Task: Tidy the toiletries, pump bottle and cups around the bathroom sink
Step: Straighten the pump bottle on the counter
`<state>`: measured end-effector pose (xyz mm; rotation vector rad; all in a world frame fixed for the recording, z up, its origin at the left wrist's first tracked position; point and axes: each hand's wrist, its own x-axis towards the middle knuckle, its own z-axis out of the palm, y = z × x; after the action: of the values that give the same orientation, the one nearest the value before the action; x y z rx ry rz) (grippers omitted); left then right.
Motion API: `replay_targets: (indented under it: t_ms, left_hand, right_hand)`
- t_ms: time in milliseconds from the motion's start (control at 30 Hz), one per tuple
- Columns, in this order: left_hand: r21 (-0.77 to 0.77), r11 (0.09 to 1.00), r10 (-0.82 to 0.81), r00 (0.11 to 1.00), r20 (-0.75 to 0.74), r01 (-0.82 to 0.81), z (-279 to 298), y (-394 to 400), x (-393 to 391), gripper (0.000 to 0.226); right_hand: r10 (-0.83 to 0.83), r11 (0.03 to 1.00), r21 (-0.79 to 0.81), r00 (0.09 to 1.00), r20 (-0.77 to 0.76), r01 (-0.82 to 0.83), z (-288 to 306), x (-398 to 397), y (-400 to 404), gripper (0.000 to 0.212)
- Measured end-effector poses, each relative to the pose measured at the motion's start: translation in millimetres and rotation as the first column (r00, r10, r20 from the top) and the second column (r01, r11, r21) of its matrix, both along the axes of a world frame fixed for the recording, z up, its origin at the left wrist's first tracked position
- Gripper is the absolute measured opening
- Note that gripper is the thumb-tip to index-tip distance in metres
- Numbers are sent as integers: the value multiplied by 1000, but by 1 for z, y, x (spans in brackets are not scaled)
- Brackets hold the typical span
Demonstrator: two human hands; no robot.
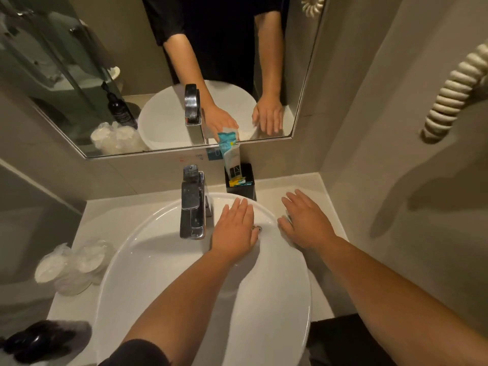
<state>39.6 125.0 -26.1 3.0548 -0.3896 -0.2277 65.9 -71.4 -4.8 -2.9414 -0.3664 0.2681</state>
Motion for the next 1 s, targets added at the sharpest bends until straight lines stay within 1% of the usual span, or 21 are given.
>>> replay_targets:
  t_ms: [133, 267, 400, 500, 667, 733, 800, 900, 1000]
  left_hand:
    - [2, 1000, 21, 999, -26, -21, 15, 6, -35, 64]
    - [-57, 997, 53, 999, -6, -53, 27, 13, -76, 66]
    - [-18, 999, 52, 995, 88, -50, 36, 17, -114, 67]
    - [-44, 994, 105, 987, 118, -101, 38, 20, -146, 65]
    - [-96, 979, 199, 951, 236, -180, 45, 24, -215, 48]
    - [-87, 964, 263, 943, 204, -251, 48, 28, -246, 54]
    - [-36, 946, 324, 933, 159, -322, 50, 36, -273, 63]
    - [-10, 917, 397, 908, 134, -400, 52, 56, -307, 66]
    - [-11, 875, 480, 866, 144, -483, 56, 78, -333, 66]
  right_hand:
    - [45, 998, -43, 999, 4, -44, 10, -38, 1, 70]
    - [83, 996, -16, 996, 33, -83, 20, -81, 11, 74]
    - [107, 994, 10, 993, 46, -107, 29, -118, 17, 76]
    - [151, 988, -3, 987, 58, -151, 30, -141, 18, 77]
    - [272, 962, -18, 960, 74, -271, 32, -184, 25, 77]
    - [307, 951, -14, 948, 79, -307, 36, -202, 33, 76]
    - [355, 935, -14, 931, 82, -355, 40, -220, 45, 75]
    - [425, 903, 15, 898, 110, -429, 49, -240, 70, 73]
    - [504, 859, 25, 852, 145, -512, 53, -255, 98, 70]
